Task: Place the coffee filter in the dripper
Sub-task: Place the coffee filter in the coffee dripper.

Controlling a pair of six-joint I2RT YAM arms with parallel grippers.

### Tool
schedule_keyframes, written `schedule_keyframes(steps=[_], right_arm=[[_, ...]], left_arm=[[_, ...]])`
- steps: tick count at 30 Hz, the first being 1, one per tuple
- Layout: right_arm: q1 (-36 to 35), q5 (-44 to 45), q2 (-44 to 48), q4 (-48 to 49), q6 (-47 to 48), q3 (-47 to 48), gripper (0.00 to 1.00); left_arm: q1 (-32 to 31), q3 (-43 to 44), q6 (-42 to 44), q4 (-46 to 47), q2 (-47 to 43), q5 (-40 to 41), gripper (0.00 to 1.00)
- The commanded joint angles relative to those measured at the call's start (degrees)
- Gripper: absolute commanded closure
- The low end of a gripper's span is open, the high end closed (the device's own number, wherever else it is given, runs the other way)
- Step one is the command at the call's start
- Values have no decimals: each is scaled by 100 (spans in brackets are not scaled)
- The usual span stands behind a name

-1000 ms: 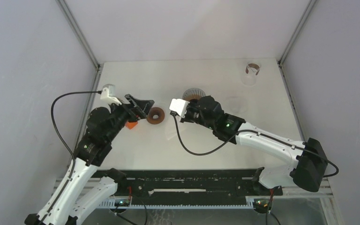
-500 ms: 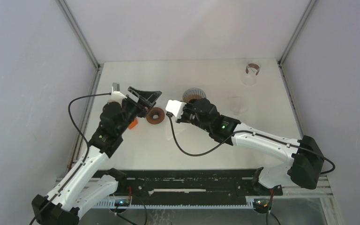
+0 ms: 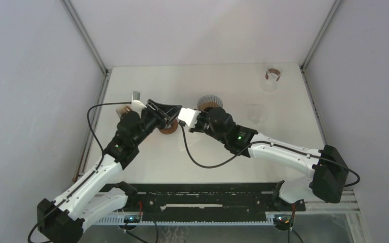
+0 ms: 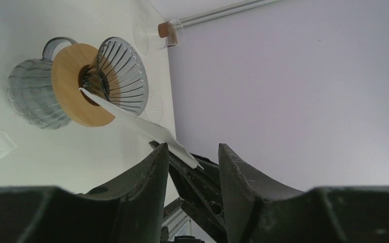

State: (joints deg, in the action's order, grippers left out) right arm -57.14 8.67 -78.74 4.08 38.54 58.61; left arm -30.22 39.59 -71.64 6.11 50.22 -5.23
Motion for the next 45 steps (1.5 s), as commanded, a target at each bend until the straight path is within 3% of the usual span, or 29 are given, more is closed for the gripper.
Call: schedule_keyframes(steps=[1, 13, 20, 45], right_arm=[[-40, 161, 55, 325, 17, -41, 100], [25, 85, 101, 326, -116, -51, 100], [57, 73, 129, 315, -197, -51, 100], [221, -49, 239, 365, -466, -51, 100]], left_arm=[[-54, -180, -96, 299, -170, 54, 55], [-79, -325, -95, 309, -302, 154, 64], [-74, -356, -87, 325, -322, 174, 76], [-115, -371, -113, 364, -82, 95, 78]])
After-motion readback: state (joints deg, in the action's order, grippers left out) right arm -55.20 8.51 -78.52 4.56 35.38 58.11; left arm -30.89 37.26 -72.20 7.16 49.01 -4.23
